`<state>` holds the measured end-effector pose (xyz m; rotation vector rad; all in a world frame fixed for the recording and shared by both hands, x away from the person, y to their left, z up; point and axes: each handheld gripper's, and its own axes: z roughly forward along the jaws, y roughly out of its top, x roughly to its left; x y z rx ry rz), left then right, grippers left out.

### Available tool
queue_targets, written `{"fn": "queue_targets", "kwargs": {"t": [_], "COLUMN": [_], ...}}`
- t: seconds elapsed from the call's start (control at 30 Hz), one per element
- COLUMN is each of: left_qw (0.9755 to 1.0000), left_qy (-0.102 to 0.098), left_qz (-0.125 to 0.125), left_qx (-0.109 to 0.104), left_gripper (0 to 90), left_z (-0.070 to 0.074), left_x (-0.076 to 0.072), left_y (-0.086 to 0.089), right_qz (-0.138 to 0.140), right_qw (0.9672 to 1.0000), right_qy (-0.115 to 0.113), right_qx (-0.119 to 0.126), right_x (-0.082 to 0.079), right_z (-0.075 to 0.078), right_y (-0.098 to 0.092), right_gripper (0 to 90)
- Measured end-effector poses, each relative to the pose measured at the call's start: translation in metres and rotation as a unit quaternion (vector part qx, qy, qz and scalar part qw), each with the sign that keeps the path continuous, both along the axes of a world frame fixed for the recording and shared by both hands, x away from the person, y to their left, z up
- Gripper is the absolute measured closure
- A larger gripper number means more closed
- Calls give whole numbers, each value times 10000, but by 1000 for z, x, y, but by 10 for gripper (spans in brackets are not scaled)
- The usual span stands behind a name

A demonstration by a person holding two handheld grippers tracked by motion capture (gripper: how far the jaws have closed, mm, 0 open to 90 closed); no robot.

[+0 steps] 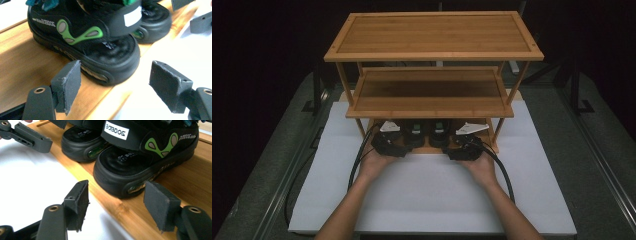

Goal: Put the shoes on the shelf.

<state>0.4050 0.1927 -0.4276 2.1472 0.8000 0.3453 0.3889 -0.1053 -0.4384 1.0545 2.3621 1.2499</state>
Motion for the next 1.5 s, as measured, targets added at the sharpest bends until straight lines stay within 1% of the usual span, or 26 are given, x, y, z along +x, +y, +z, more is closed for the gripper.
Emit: {"fn": "queue_targets", "kwargs": {"t": [0.03,0.1,0.13,0.17,0.23,0.3,0.4,0.57,0.6,0.63,0.73,0.77,0.8,0.83,0.87,0.93,0.97,1.0,1.03,1.1,1.17,1.23,1.27,1.33,1.4,1.5], "left_qw": [10000,10000,10000,10000,9999,9999,9999,9998,9997,9996,9997,9998,9998,9997,9997,9996,9995,9995,9995,9993,9991,9987,9988,9986,9983,9982], "left_qy": [26,17,64,85,19,19,13,11,-36,-45,-61,-56,-55,-75,-85,-100,-107,-85,-70,-64,-77,-98,-102,-84,-75,-34], "left_qz": [-26,-28,17,-13,-79,-101,-113,-106,-105,-99,-41,-1,21,30,49,99,117,134,169,212,258,301,333,355,404,430], "left_qx": [58,28,-33,-6,60,74,88,189,240,246,227,189,196,237,234,255,261,266,254,287,342,390,356,371,420,424], "left_gripper": [249,241,234,220,193,177,147,125,124,124,124,125,124,124,124,124,124,124,124,124,124,124,124,124,124,124], "left_z": [1,3,4,5,7,9,12,14,14,13,12,11,10,10,10,9,8,7,6,4,3,1,0,-2,-5,-9], "left_x": [-2,-6,-9,-11,-14,-18,-28,-42,-47,-52,-63,-69,-72,-77,-81,-89,-93,-97,-100,-108,-114,-121,-124,-130,-135,-141], "left_y": [1,2,2,3,5,6,12,23,26,32,45,50,54,59,63,71,75,78,82,89,95,101,104,110,115,121], "right_qz": [4,15,0,12,-7,-34,-42,-68,-80,-83,-112,-118,-150,-148,-188,-269,-298,-327,-340,-385,-415,-418,-445,-470,-517,-585], "right_qw": [10000,10000,10000,10000,10000,10000,9999,9998,9997,9997,9996,9996,9995,9995,9994,9987,9986,9986,9985,9982,9981,9981,9980,9974,9970,9966], "right_qy": [5,15,46,26,-23,5,30,19,42,33,87,65,37,42,74,94,31,51,129,150,202,200,190,185,219,252], "right_qx": [-8,-33,-23,-38,-64,-73,-150,-199,-221,-222,-259,-258,-262,-272,-287,-421,-427,-415,-421,-440,-419,-399,-416,-511,-538,-527], "right_x": [-2,-4,-6,-7,-11,-15,-22,-37,-39,-43,-54,-57,-62,-64,-68,-73,-78,-81,-84,-90,-96,-102,-105,-112,-118,-127], "right_z": [1,4,5,7,8,9,9,11,11,11,9,9,8,8,8,8,8,6,5,2,0,-3,-4,-5,-7,-9], "right_y": [-1,-3,-5,-7,-12,-17,-26,-42,-44,-48,-61,-63,-68,-72,-77,-82,-87,-91,-95,-103,-111,-119,-122,-127,-133,-140], "right_gripper": [351,326,319,310,296,265,216,189,186,186,179,179,179,177,167,156,157,157,155,144,138,137,135,135,134,133]}}
